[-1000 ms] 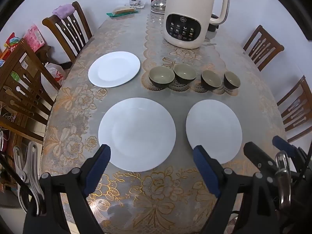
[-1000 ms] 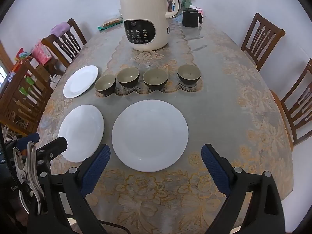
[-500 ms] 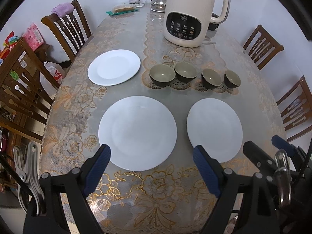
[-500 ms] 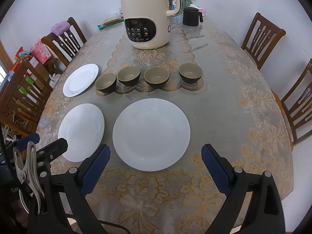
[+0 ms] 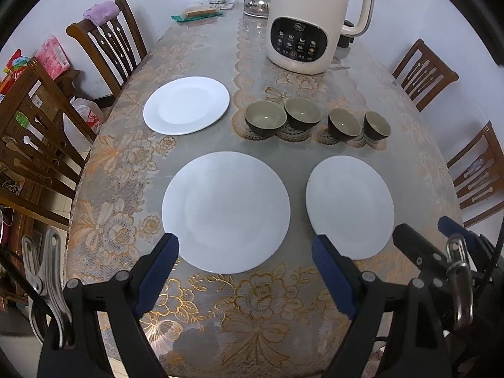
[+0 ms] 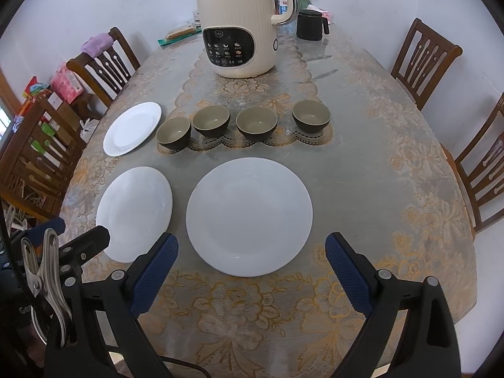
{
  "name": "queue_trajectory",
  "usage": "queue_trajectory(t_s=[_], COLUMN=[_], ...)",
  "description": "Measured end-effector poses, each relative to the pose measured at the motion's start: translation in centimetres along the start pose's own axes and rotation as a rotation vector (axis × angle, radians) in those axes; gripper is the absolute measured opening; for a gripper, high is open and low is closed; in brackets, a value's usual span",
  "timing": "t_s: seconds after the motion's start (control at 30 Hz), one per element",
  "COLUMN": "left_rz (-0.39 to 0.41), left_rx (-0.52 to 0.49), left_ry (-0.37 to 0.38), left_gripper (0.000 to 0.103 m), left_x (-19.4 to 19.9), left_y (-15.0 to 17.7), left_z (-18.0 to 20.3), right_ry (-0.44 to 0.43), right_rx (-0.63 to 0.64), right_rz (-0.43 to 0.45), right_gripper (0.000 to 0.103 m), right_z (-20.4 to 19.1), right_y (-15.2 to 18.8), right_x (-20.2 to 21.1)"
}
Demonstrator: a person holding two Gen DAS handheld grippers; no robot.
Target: Organize plates and bowls
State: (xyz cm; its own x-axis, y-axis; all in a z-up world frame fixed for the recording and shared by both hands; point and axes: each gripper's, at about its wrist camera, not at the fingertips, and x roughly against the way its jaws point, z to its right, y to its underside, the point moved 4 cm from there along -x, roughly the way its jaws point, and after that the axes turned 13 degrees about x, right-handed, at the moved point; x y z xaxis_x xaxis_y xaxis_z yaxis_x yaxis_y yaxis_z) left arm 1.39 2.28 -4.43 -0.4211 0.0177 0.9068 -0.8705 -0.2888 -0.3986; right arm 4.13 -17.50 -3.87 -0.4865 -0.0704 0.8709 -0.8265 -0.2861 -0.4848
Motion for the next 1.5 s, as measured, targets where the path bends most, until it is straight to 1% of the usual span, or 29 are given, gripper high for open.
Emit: queue_trajectory(t_s=[0.17, 0.3, 0.37, 0.53, 0.63, 0.7, 0.83, 0.9, 0.97, 1.03, 1.07, 1.1, 1.13, 1.23, 1.3, 1.4, 1.5], left_rz=[-0.014, -0.009, -0.011, -0.007, -0.010, -0.017, -0.030, -0.041, -0.049, -0.055, -0.062, -0.073, -0.082, -0.084, -0.083, -0.096, -0.107], left_rx=[0.016, 0.020, 0.022, 0.024, 0.023, 0.028, 0.034, 0.038, 0.043, 0.046, 0.050, 0.053, 0.056, 0.057, 0.057, 0.051, 0.048], left_ry=[0.004, -0.024, -0.026, -0.038, -0.038, -0.032, -0.029, -0.023, -0.020, -0.020, -0.018, -0.012, -0.008, -0.007, -0.001, 0.015, 0.015], left_gripper=[0.090, 0.090, 0.090, 0.090, 0.090, 0.090, 0.089, 0.089, 0.089, 0.089, 0.088, 0.087, 0.085, 0.077, 0.074, 0.073, 0.073], left_x=[-0.4, -1.0, -1.2, -2.0, -2.8, -3.4, -4.8, -5.4, -5.9, -6.3, -6.6, -6.9, -7.2, -7.9, -8.3, -9.0, -9.6], left_y=[-0.3, -0.7, -0.9, -1.5, -1.8, -2.1, -2.7, -2.9, -3.1, -3.2, -3.2, -3.2, -3.2, -3.4, -3.5, -3.7, -3.7], left_z=[-1.0, -2.3, -3.0, -4.9, -5.9, -6.6, -7.4, -7.8, -8.1, -8.3, -8.4, -8.5, -8.7, -9.0, -9.1, -9.0, -8.9], right_ry=[-0.005, -0.018, -0.023, -0.044, -0.049, -0.056, -0.086, -0.095, -0.123, -0.140, -0.151, -0.163, -0.181, -0.210, -0.220, -0.219, -0.204], right_rx=[-0.010, -0.009, -0.002, 0.014, 0.044, 0.071, 0.120, 0.135, 0.148, 0.157, 0.157, 0.157, 0.154, 0.142, 0.137, 0.134, 0.133], right_rz=[-0.031, -0.005, -0.020, -0.011, -0.002, -0.016, -0.027, 0.002, -0.007, -0.011, -0.008, -0.007, -0.005, -0.014, -0.019, -0.031, -0.039], right_gripper=[0.097, 0.097, 0.097, 0.097, 0.096, 0.096, 0.092, 0.091, 0.086, 0.076, 0.073, 0.067, 0.061, 0.051, 0.050, 0.050, 0.050], right_z=[-0.1, -0.5, -0.8, -1.9, -3.1, -4.1, -6.1, -7.1, -7.8, -8.4, -8.7, -8.9, -9.2, -9.8, -10.1, -10.4, -10.4], right_y=[0.2, 0.0, 0.1, -0.1, -0.6, -0.9, -1.5, -2.0, -2.3, -2.7, -2.9, -3.1, -3.3, -3.5, -3.7, -3.9, -4.3], right_x=[-0.3, -0.4, -0.6, -1.3, -1.8, -2.4, -3.3, -3.6, -4.0, -4.6, -4.9, -5.1, -5.3, -6.4, -7.1, -8.0, -8.7])
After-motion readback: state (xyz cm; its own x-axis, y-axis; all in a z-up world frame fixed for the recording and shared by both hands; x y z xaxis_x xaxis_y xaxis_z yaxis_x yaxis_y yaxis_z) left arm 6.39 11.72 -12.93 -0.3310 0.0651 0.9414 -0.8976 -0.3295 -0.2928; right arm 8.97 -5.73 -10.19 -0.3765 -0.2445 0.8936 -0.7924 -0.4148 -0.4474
